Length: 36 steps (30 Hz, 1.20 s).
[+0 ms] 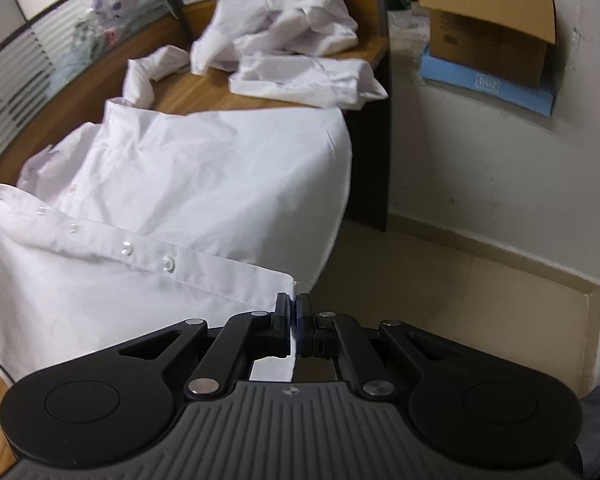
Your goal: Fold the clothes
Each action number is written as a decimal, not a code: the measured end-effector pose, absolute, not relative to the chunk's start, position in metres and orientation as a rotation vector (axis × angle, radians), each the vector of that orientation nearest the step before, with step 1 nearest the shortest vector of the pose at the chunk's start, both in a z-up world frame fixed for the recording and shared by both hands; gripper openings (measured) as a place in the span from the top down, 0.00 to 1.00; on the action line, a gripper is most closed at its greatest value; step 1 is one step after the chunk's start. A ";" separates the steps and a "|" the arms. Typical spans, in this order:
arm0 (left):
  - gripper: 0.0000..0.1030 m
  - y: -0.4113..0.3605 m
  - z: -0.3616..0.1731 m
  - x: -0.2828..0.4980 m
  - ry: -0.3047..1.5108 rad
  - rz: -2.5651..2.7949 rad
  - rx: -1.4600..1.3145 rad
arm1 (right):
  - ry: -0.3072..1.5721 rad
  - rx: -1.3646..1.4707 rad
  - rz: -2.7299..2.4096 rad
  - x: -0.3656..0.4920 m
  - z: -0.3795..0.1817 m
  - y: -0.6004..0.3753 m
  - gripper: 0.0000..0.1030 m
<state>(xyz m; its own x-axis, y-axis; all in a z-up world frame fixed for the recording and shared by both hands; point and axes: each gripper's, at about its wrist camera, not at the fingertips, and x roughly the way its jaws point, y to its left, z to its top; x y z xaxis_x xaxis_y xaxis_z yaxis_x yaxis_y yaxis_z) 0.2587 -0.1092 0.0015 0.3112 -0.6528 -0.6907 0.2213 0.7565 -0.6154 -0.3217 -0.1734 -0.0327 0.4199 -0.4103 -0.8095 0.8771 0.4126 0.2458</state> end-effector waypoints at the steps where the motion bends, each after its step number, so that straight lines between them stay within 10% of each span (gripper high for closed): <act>1: 0.95 -0.113 -0.004 0.260 1.123 -0.596 -0.434 | 0.741 0.753 -0.913 -0.322 -0.037 -0.176 0.97; 3: 0.91 -0.124 -0.019 0.263 1.155 -0.593 -0.401 | 0.768 0.759 -0.915 -0.318 -0.050 -0.180 0.97; 7: 0.42 -0.138 -0.040 0.261 1.175 -0.612 -0.317 | 0.838 0.749 -0.927 -0.309 -0.078 -0.185 0.95; 12: 0.15 -0.140 -0.027 0.244 1.126 -0.698 -0.196 | 0.858 0.734 -0.900 -0.305 -0.078 -0.188 0.85; 36: 0.17 -0.128 -0.014 0.095 1.095 -0.721 0.025 | 0.768 0.649 -0.709 -0.278 -0.034 -0.398 0.75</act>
<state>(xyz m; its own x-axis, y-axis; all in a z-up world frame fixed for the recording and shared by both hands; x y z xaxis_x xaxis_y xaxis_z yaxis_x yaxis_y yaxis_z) 0.0951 -0.1278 -0.0138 0.2571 -0.5196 -0.8148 0.5437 0.7748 -0.3226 -0.2780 -0.3978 -0.0337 0.5192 -0.3238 -0.7909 0.7625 0.5935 0.2576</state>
